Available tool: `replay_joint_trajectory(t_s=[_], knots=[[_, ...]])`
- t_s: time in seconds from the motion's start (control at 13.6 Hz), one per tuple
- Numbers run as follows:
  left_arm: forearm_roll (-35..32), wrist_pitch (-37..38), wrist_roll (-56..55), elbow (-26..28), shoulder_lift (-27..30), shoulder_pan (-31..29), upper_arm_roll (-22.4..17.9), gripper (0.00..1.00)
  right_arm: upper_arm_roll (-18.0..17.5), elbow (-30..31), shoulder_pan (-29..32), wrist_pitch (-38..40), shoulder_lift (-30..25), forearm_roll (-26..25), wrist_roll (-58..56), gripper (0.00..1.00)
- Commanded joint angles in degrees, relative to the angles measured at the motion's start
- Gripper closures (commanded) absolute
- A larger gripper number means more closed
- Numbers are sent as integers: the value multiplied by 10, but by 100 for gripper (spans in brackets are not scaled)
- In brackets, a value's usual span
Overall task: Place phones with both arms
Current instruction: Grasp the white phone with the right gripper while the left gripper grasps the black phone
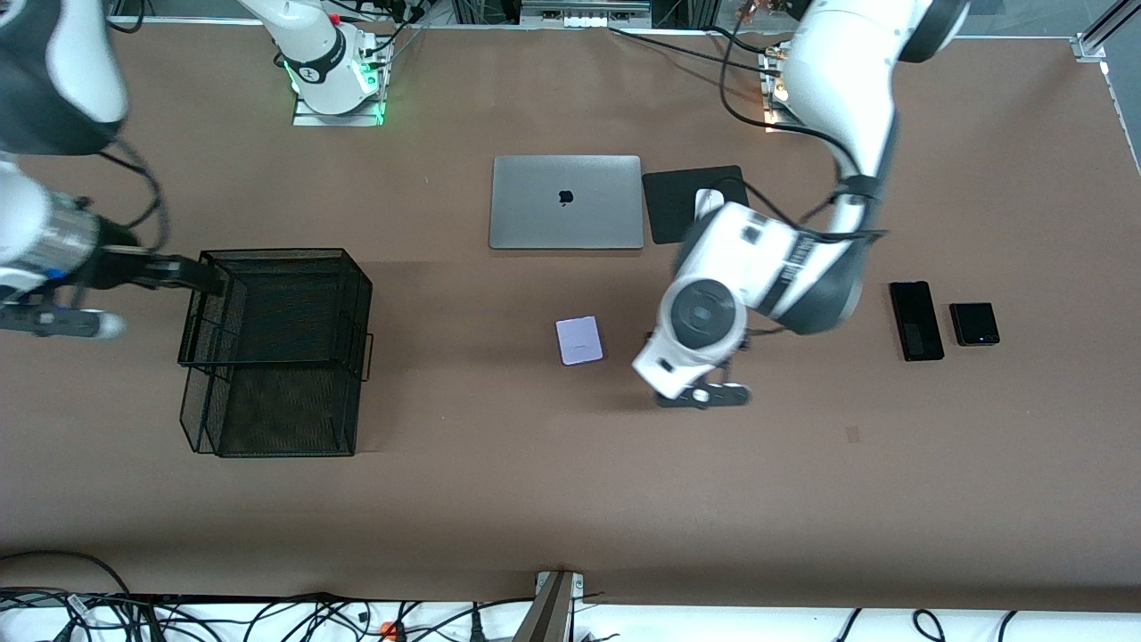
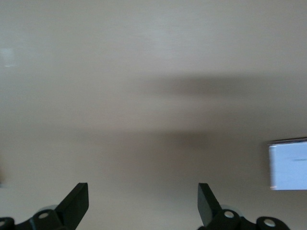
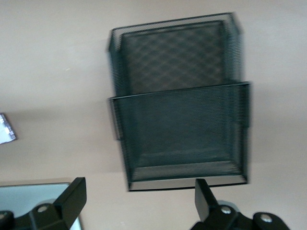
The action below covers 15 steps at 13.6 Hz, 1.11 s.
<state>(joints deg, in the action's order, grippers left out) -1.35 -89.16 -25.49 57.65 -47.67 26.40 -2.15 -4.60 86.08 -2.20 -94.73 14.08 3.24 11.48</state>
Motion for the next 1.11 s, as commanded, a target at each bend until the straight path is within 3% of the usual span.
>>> replay_joint_trajectory(t_s=[0.0, 0.22, 0.52, 0.59, 0.81, 1.03], knots=[[-26, 7, 102, 81, 52, -54, 0, 0, 0, -2, -74, -52, 31, -6, 39, 0], [-84, -1, 229, 146, 87, -137, 1, 0, 0, -15, -152, -158, 100, -3, 92, 0], [-96, -26, 310, 159, 96, -234, 1, 0, 0, -117, -241, -229, 232, -3, 154, 0], [-96, -58, 320, 187, 110, -254, 2, 0, 1, -141, -263, -242, 261, -5, 158, 0], [-88, -212, 369, 339, 181, -327, 7, 0, 2, -152, -314, -332, 316, -6, 193, 0], [-84, -287, 381, 418, 209, -367, 7, 0, 8, -152, -353, -384, 350, -23, 231, 0]])
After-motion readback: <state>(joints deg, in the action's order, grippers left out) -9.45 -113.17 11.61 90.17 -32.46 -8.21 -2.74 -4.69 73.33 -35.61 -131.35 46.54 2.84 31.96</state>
